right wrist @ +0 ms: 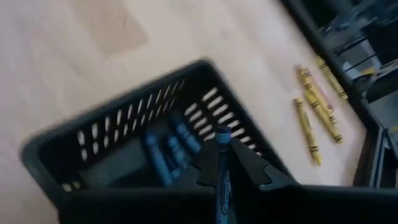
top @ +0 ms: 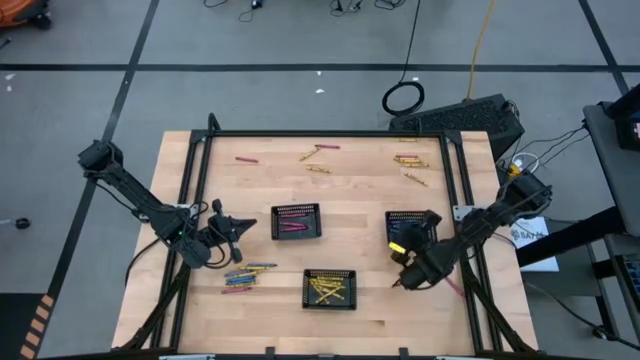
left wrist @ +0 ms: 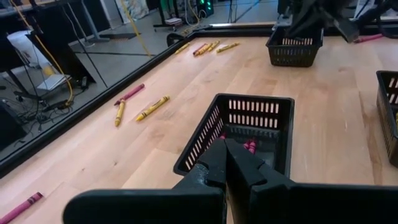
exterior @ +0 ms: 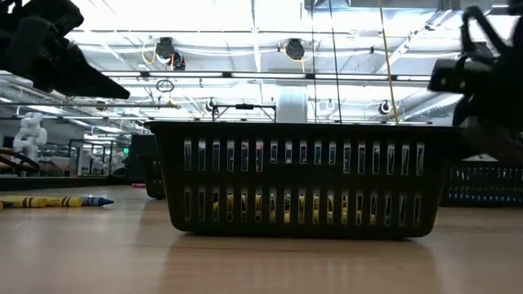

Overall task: Sort crayons
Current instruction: Put the blue crayon into the right black bin

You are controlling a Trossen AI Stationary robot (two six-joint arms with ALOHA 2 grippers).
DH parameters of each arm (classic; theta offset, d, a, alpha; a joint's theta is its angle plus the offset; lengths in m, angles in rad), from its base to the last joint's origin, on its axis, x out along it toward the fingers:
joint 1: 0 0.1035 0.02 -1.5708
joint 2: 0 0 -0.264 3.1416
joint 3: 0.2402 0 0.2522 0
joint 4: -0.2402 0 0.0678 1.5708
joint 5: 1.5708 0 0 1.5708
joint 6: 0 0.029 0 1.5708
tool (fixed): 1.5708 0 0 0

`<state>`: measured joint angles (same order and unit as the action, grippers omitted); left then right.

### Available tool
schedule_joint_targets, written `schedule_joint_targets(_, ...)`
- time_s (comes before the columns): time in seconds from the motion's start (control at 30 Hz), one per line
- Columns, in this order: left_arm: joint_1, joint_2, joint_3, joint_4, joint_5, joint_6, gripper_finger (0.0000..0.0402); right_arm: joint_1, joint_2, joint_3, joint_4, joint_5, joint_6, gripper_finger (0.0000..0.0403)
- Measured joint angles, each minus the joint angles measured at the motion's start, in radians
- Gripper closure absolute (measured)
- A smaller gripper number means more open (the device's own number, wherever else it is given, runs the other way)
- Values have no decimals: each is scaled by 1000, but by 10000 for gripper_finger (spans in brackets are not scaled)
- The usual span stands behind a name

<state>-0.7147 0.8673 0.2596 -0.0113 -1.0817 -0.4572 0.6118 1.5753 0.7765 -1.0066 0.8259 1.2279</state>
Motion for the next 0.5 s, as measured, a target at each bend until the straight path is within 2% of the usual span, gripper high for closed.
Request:
schedule_joint_targets(0.17, 0, 0, 0, 3, 0, 0, 402, -68, 0, 0, 72, -127, -188, 401)
schedule_joint_targets(0.3, 0, 0, 0, 3, 0, 0, 402, -105, -1, 0, 79, -196, -273, 390)
schedule_joint_targets(0.5, 0, 0, 0, 4, 0, 1, 402, -128, -55, 0, 76, -202, -338, 341)
